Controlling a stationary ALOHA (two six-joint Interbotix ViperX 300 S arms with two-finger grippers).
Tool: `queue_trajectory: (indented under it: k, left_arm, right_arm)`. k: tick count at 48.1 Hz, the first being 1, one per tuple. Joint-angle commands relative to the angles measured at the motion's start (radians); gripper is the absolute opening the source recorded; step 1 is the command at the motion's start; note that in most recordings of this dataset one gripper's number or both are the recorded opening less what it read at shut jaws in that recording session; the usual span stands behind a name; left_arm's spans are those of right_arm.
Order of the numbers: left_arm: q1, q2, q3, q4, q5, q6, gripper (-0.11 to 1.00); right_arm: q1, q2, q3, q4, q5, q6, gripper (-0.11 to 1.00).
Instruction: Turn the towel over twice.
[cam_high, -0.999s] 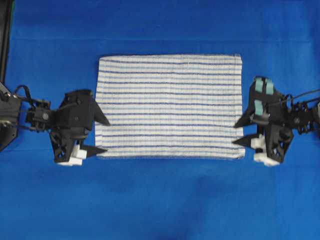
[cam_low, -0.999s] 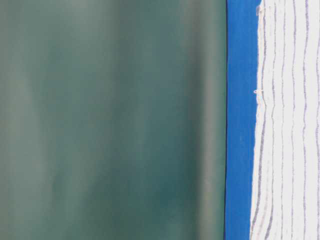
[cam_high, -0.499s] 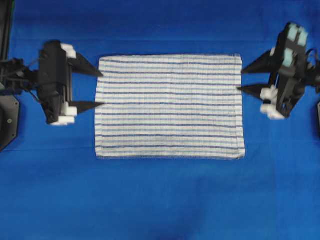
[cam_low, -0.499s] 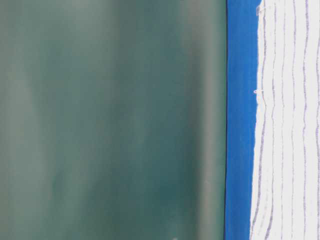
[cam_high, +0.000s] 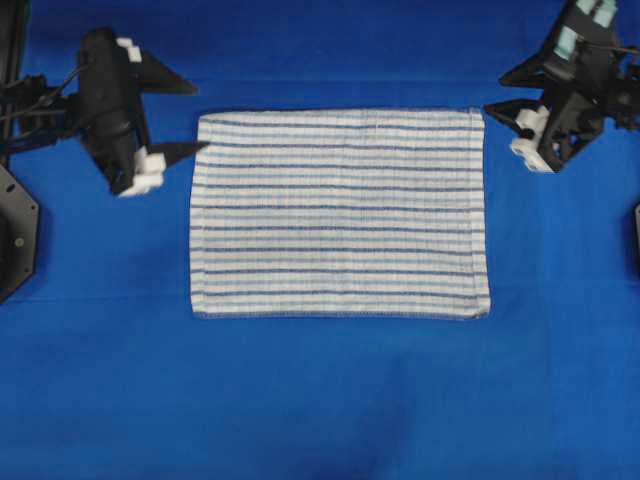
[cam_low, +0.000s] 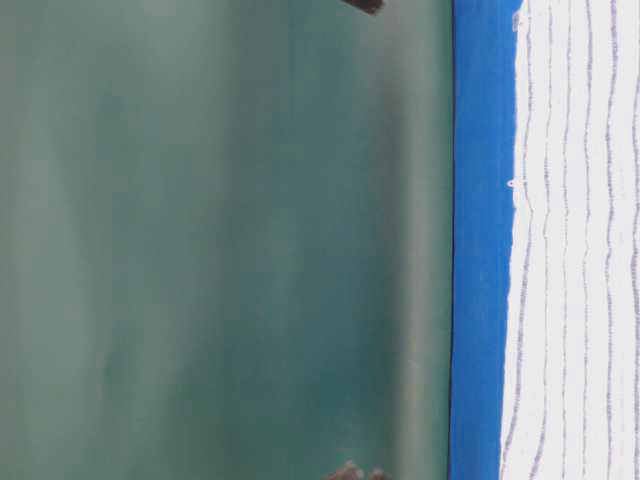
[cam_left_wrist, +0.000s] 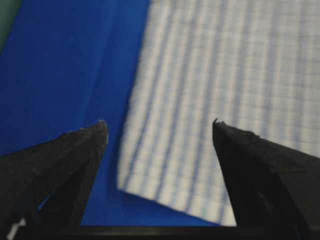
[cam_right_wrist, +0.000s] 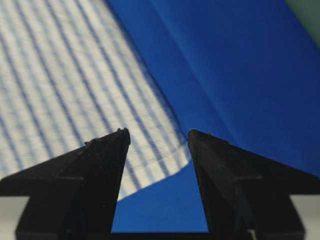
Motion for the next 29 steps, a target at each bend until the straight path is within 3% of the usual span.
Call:
queue_trajectory:
  k: [1,12,29]
  left_arm:
    - [0.043,0.069,-0.012,0.0,-0.067,-0.002,0.8]
    - [0.1,0.27,-0.041,0.0,-0.184,-0.003,0.8]
    - [0.12,0.43,-0.077,0.0,-0.207,-0.003,0.79]
  right_arm:
    - [-0.025,0.051,-0.011,-0.003,-0.043,0.0,0.57]
    - [-0.067,0.247,-0.025,-0.005,-0.156,0.0,0.57]
    - [-0.087,0.402,-0.057,-0.005,-0.225,0.0,0.57]
